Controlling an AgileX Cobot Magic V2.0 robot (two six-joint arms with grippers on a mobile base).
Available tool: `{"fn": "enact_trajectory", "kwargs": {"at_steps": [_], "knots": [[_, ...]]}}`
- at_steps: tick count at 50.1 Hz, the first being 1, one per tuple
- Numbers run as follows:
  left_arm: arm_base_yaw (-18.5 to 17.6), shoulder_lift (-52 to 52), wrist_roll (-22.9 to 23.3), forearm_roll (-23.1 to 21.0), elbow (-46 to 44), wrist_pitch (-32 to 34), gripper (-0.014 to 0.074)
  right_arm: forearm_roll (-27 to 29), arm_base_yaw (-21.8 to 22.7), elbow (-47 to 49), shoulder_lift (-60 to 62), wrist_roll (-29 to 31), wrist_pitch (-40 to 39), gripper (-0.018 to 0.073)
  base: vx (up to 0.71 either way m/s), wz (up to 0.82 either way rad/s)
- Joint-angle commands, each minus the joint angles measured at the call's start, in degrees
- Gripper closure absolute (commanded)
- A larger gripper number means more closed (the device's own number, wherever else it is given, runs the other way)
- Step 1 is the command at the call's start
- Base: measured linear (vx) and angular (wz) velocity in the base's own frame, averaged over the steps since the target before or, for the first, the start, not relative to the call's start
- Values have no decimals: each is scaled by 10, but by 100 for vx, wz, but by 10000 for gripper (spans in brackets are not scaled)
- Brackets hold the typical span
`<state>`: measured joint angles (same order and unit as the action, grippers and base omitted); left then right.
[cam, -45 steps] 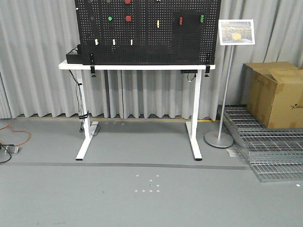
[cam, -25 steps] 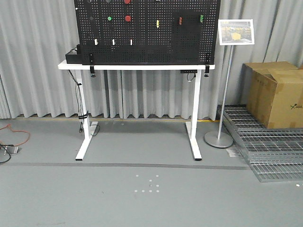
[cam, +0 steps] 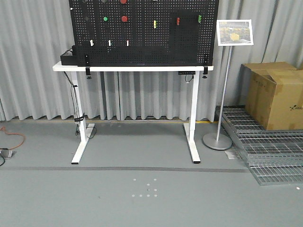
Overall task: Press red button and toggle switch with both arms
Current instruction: 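Drive the base forward up to the black pegboard on the table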
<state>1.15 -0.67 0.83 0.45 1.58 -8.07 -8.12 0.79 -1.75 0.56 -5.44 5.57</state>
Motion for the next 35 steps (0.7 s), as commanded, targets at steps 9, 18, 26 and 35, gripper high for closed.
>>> {"fn": "enact_trajectory", "kwargs": {"at_steps": [9,18,26,35], "knots": [[-1,-3,1,-4,16,48,595,-6,0,-7,10,4,-45,559,25,0],[-1,-3,1,-4,16,48,595,-7,0,-7,10,4,-45,559,35,-2],[-1,-3,1,-4,16,48,595,-7,0,-7,10,4,-45,559,43,1],[-1,-3,1,-4,16,48,595,-7,0,-7,10,4,-45,559,50,5]]}}
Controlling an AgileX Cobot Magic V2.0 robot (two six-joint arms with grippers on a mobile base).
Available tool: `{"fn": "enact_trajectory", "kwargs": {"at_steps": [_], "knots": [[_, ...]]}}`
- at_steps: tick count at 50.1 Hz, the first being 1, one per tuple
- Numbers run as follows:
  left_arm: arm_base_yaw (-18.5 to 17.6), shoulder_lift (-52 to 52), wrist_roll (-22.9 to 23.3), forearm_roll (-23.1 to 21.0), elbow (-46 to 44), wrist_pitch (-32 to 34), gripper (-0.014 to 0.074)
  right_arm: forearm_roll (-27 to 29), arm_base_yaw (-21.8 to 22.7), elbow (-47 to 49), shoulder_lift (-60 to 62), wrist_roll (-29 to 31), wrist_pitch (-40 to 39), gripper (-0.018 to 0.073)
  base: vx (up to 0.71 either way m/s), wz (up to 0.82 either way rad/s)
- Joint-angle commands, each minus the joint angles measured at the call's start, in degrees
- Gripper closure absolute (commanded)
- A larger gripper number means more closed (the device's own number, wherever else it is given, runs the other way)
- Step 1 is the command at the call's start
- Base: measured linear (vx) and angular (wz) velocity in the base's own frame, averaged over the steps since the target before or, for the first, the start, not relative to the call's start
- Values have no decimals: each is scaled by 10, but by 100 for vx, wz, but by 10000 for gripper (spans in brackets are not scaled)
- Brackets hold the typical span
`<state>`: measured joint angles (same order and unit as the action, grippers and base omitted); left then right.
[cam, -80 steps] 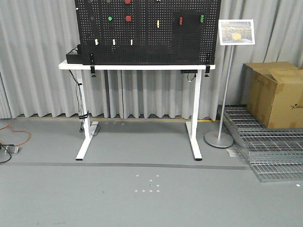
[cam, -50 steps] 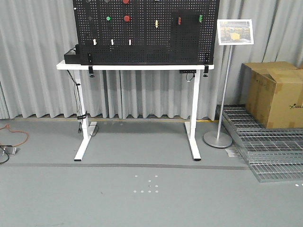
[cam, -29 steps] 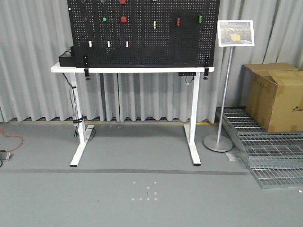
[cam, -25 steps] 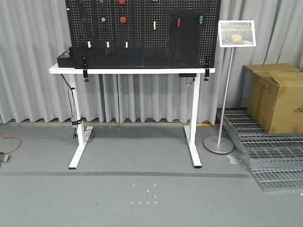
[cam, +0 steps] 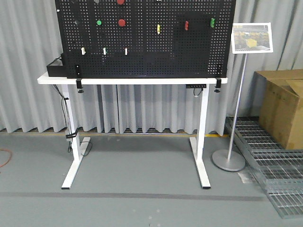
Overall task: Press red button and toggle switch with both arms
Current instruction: 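Drive the base forward up to the black pegboard on the table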
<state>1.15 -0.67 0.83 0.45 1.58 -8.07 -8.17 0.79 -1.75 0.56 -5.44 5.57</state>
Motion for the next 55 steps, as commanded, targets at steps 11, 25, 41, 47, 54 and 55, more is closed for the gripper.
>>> {"fn": "enact_trajectory", "kwargs": {"at_steps": [11,25,41,47,54,55], "knots": [[-1,-3,1,-4,16,48,595,-6,0,-7,10,4,-45,559,54,3],[-1,-3,1,-4,16,48,595,-6,0,-7,9,4,-45,559,57,1],[-1,-3,1,-4,16,48,595,-6,0,-7,9,4,-45,559,52,-3],[-1,-3,1,-4,16,48,595,-6,0,-7,9,4,-45,559,50,-5],[-1,-3,1,-4,16,48,595,-6,0,-7,9,4,-45,559,49,-6],[-1,-3,1,-4,16,48,595,-6,0,-7,9,4,-45,559,48,-6]]}}
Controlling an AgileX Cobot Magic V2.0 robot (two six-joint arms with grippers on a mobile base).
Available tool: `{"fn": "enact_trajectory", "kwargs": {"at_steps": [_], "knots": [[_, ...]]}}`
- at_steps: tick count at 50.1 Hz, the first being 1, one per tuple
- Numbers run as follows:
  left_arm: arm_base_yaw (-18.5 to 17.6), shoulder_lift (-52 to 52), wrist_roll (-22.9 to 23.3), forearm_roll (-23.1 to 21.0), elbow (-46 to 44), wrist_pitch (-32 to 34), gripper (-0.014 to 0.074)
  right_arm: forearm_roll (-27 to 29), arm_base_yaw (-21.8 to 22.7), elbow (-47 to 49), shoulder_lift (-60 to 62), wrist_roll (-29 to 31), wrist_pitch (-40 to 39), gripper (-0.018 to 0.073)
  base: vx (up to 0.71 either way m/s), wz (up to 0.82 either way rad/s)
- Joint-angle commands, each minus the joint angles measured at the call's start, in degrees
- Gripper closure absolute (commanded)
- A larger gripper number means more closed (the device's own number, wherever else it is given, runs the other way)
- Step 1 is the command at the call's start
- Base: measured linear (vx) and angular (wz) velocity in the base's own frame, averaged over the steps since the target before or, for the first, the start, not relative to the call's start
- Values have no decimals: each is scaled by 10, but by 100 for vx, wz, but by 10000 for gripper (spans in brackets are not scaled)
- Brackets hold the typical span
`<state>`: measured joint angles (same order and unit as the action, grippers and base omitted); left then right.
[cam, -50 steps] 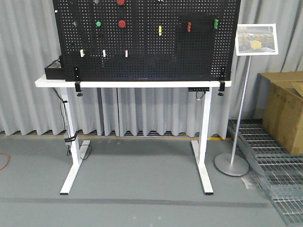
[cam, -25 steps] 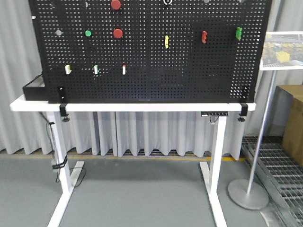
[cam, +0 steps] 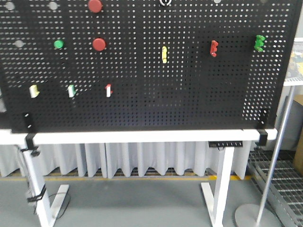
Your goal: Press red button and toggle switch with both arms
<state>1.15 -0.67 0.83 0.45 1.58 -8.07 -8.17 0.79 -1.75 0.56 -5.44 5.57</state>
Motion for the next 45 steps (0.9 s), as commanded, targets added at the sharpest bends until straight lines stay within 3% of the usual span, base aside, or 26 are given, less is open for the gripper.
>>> {"fn": "enact_trajectory", "kwargs": {"at_steps": [1,45], "knots": [[-1,-3,1,-4,16,48,595,-6,0,-7,9,4,-45,559,48,-7],[-1,-3,1,-4,16,48,595,-6,0,-7,9,4,-45,559,32,-1]]}}
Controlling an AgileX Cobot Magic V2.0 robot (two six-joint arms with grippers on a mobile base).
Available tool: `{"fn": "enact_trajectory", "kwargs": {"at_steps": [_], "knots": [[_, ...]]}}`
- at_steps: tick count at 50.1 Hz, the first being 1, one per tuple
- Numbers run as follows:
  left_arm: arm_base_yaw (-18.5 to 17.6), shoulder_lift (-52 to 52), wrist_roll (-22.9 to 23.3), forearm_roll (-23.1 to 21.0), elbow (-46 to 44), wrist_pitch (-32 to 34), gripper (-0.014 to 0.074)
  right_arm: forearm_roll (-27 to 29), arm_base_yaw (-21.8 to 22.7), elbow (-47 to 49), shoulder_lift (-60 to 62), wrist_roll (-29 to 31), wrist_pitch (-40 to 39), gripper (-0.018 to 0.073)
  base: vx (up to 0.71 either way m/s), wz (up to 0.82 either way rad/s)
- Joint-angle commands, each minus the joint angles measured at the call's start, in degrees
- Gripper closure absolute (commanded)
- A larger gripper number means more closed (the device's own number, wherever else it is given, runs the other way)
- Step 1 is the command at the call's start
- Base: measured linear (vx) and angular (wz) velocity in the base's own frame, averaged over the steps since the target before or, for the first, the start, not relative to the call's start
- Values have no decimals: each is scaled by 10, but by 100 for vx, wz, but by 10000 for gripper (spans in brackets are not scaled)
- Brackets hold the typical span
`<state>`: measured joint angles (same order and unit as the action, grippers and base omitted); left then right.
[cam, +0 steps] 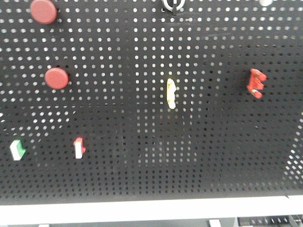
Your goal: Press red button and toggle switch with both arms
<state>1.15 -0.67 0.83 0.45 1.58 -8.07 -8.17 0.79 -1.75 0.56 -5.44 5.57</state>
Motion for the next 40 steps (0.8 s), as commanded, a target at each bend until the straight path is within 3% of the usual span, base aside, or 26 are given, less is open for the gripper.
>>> {"fn": "enact_trajectory", "kwargs": {"at_steps": [1,40], "knots": [[-1,-3,1,-4,16,48,595,-6,0,-7,9,4,-45,559,16,2],[-1,-3,1,-4,16,48,595,-6,0,-7,9,4,-45,559,6,1]]}}
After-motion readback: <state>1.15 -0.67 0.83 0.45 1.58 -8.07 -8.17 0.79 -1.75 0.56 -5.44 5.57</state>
